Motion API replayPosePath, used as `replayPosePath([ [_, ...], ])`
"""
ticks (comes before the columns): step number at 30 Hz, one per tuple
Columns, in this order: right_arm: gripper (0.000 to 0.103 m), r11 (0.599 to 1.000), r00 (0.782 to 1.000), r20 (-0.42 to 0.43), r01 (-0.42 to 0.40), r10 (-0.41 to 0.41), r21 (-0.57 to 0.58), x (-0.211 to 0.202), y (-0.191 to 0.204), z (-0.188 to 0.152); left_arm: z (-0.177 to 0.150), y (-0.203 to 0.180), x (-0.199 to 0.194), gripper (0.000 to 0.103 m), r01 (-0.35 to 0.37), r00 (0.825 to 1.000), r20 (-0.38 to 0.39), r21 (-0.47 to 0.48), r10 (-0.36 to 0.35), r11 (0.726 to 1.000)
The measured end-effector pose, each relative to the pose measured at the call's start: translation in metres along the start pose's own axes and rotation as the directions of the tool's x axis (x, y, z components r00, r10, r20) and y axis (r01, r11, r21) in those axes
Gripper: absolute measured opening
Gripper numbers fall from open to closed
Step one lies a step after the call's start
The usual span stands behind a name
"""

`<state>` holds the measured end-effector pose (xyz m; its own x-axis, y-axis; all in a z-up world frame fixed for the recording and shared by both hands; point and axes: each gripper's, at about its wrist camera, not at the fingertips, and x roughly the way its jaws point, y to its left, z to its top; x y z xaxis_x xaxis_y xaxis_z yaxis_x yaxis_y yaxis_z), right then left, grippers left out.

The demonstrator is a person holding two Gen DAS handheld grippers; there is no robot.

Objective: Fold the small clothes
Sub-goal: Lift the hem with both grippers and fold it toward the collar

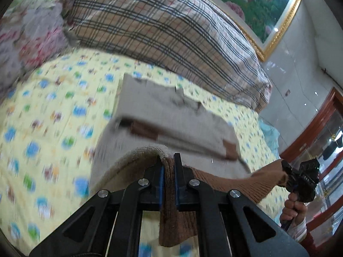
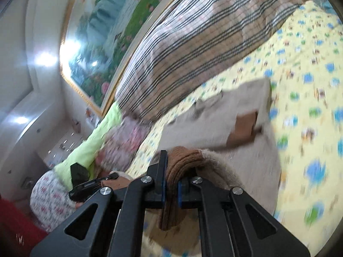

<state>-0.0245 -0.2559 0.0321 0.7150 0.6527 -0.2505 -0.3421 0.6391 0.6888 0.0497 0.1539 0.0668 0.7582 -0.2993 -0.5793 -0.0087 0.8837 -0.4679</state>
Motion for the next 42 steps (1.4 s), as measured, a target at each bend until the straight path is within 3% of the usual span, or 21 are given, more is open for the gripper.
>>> replayPosePath([
  [6, 0.008, 0.994, 0.994, 0.021, 0.109, -0.108, -0.012, 0.041, -0.023, 0.05, 0.051, 0.005, 0.055, 0.006, -0.02, 0.999, 0.024, -0.023, 0.021, 1.0],
  [15, 0.008, 0.99, 0.99, 0.02, 0.142, -0.142, 0.003, 0.11, -0.065, 0.118, 0.108, 0.027, 0.146, 0.006, -0.11, 0.994, 0.003, -0.06, 0.11, 0.992],
  [19, 0.008, 0.98, 0.98, -0.017, 0.197, -0.196, 0.025, 0.142, -0.095, 0.129, 0.122, 0.049, 0.187, 0.006, -0.144, 0.99, -0.026, -0.107, 0.142, 0.984],
  [24, 0.008, 0.962, 0.962, -0.082, 0.267, -0.262, 0.062, 0.176, -0.133, 0.133, 0.131, 0.06, 0.222, 0.006, -0.191, 0.981, -0.036, -0.092, 0.189, 0.977],
  [30, 0.009, 0.938, 0.933, -0.121, 0.344, -0.339, 0.03, 0.198, -0.145, 0.14, 0.142, 0.061, 0.238, 0.006, -0.211, 0.978, -0.015, -0.079, 0.21, 0.974],
  [34, 0.01, 0.917, 0.912, -0.173, 0.39, -0.372, 0.081, 0.21, -0.159, 0.144, 0.146, 0.066, 0.25, 0.011, -0.24, 0.97, -0.062, -0.086, 0.235, 0.967],
  [36, 0.011, 0.917, 0.915, -0.182, 0.383, -0.359, 0.114, 0.208, -0.161, 0.145, 0.147, 0.067, 0.244, 0.012, -0.208, 0.977, -0.071, -0.099, 0.201, 0.973],
  [38, 0.024, 0.919, 0.922, -0.164, 0.372, -0.351, 0.128, 0.198, -0.157, 0.146, 0.148, 0.067, 0.23, 0.028, -0.188, 0.981, -0.063, -0.103, 0.182, 0.977],
  [39, 0.044, 0.914, 0.921, -0.14, 0.382, -0.364, 0.135, 0.189, -0.154, 0.147, 0.148, 0.067, 0.218, 0.055, -0.219, 0.976, -0.037, -0.101, 0.216, 0.971],
  [40, 0.057, 0.909, 0.919, -0.113, 0.391, -0.378, 0.143, 0.181, -0.151, 0.147, 0.147, 0.066, 0.207, 0.072, -0.247, 0.969, -0.006, -0.102, 0.247, 0.964],
  [42, 0.058, 0.909, 0.922, -0.049, 0.387, -0.384, 0.156, 0.161, -0.142, 0.148, 0.144, 0.064, 0.19, 0.071, -0.232, 0.972, 0.022, -0.099, 0.236, 0.968],
])
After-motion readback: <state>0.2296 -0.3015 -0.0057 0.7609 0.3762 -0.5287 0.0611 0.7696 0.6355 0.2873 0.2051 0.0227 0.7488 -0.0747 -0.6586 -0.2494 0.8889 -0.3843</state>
